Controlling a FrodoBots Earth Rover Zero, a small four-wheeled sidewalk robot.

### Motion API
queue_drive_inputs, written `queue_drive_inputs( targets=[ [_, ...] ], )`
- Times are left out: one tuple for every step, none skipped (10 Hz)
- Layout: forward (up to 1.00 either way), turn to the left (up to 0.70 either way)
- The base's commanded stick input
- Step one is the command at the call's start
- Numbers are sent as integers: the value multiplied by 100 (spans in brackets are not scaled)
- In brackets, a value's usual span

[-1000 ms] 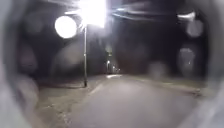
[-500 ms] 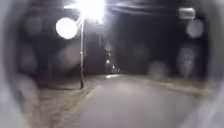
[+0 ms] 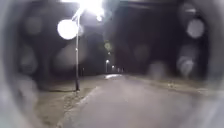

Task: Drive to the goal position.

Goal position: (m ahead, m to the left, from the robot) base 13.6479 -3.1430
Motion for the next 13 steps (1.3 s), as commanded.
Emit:
queue_drive_inputs(
  targets=[
    [100, 0],
    [100, 0],
    [100, 0],
    [100, 0],
    [100, 0],
    [100, 0],
    [100, 0],
    [100, 0],
    [100, 0],
    [100, 0],
    [100, 0],
    [100, 0],
    [100, 0]
  ],
)
